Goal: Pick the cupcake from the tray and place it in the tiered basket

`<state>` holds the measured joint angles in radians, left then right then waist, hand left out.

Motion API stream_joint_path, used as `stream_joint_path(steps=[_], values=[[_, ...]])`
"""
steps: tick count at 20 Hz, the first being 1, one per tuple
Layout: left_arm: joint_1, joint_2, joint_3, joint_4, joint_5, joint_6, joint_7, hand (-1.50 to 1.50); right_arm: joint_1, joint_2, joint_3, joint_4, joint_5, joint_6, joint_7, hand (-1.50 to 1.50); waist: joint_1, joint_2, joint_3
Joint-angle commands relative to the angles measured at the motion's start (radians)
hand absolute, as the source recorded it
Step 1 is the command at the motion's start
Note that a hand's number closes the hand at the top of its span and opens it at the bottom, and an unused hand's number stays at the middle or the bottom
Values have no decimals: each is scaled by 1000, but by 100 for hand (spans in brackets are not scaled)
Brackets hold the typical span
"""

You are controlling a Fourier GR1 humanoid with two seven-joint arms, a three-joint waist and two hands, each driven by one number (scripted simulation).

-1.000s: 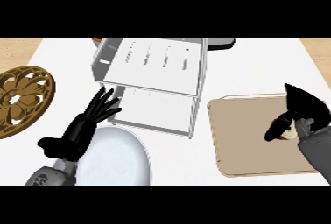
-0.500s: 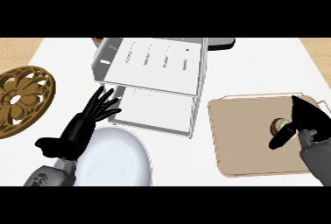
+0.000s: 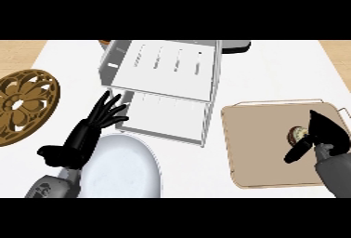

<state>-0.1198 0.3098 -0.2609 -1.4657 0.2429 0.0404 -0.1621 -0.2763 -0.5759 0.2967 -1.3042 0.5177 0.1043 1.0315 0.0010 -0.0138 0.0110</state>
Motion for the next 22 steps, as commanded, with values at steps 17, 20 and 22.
stream_joint_path(steps=[17,20,22], values=[[-38,-53,48,117,-58,-7,52,0,-27,100,-69,224,158,-226,-316,150,-1,17,-11],[-7,-70,36,126,-68,-20,18,0,1,95,-31,84,169,-161,-270,150,-11,14,-12],[36,-47,45,68,-46,-23,52,0,35,71,14,12,176,-144,-348,150,-13,11,-12]])
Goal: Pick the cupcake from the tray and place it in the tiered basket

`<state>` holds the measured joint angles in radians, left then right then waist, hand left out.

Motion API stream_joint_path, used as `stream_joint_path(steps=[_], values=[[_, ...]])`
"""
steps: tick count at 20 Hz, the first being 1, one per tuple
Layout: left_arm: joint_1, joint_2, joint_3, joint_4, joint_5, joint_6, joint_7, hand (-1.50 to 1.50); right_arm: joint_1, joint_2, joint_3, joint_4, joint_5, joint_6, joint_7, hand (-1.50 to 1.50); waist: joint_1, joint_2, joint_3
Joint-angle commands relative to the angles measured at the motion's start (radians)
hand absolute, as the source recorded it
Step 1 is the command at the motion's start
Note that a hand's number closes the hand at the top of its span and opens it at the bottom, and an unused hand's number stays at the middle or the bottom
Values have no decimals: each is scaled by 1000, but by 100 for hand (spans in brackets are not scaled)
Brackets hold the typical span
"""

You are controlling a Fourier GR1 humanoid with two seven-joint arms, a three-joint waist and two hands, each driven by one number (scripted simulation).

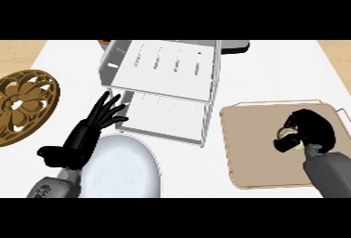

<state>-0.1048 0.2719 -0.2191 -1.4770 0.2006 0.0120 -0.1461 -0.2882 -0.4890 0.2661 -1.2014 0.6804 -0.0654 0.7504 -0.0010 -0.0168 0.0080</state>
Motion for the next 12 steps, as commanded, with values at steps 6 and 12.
stream_joint_path(steps=[6,12], values=[[54,-32,-24,73,-53,38,28,0,176,-137,72,-268,20,40,-230,150,-19,14,-9],[41,-1,37,81,-6,0,30,0,236,-80,-28,-559,-155,-28,-279,150,-49,9,-10]])
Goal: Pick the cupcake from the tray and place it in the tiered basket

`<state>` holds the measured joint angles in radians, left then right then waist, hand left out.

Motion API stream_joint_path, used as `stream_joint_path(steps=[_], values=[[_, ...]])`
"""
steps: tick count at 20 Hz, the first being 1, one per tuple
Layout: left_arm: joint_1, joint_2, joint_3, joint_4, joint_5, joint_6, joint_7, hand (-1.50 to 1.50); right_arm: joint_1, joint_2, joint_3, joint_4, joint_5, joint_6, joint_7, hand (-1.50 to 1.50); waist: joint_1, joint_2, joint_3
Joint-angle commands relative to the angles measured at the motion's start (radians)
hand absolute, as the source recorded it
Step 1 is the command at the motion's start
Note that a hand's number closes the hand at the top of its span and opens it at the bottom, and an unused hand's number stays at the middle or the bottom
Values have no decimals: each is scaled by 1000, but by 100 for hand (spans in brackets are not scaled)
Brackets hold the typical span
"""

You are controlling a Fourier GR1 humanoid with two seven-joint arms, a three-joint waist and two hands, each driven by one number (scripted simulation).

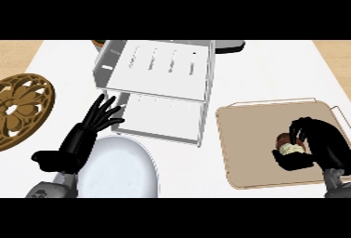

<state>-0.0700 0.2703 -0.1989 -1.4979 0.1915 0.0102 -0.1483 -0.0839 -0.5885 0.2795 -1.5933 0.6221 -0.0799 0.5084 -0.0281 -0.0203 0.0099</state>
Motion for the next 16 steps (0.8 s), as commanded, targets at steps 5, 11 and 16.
stream_joint_path(steps=[5,11,16], values=[[25,-10,-1,61,-18,15,38,0,0,13,-135,-374,-184,-12,-26,150,-4,13,-11],[-35,-68,-42,99,-55,33,69,0,-221,46,-104,-478,-198,125,231,150,24,21,-12],[-46,-19,-1,60,-28,-10,111,0,-476,131,-98,-431,-209,169,435,150,42,21,-12]])
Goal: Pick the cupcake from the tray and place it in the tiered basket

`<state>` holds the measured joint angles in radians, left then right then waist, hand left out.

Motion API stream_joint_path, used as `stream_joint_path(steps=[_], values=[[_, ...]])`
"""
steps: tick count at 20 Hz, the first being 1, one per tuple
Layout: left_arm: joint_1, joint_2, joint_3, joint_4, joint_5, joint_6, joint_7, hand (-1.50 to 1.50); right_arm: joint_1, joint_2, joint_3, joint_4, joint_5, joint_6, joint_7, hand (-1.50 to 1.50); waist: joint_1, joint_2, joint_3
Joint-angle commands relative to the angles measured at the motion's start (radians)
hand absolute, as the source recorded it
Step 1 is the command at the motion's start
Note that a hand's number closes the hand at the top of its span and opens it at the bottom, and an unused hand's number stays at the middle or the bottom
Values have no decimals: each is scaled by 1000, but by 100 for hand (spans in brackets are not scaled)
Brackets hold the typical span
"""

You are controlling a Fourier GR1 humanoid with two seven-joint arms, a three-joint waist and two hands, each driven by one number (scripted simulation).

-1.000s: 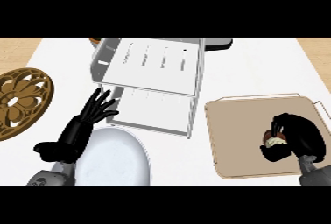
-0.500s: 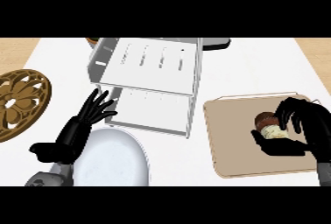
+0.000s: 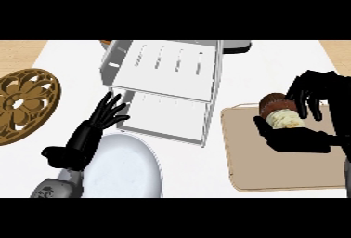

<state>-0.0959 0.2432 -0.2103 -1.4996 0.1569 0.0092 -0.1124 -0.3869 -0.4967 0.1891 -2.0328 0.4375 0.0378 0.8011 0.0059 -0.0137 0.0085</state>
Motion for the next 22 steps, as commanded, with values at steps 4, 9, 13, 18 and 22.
stream_joint_path(steps=[4,9,13,18,22], values=[[-13,10,36,109,24,-42,26,0,-350,104,26,119,-15,79,249,150,13,17,-11],[-47,-37,8,171,-25,-9,7,0,-543,233,58,338,47,28,268,150,13,21,-11],[-49,-35,15,133,-17,-9,39,0,-659,319,73,520,60,37,265,150,21,22,-11],[14,-31,-7,82,-27,-25,30,0,-744,389,44,761,81,-13,147,150,35,24,-10],[-2,-41,-2,75,-54,3,35,0,-833,435,-1,944,93,-64,54,150,31,24,-10]])
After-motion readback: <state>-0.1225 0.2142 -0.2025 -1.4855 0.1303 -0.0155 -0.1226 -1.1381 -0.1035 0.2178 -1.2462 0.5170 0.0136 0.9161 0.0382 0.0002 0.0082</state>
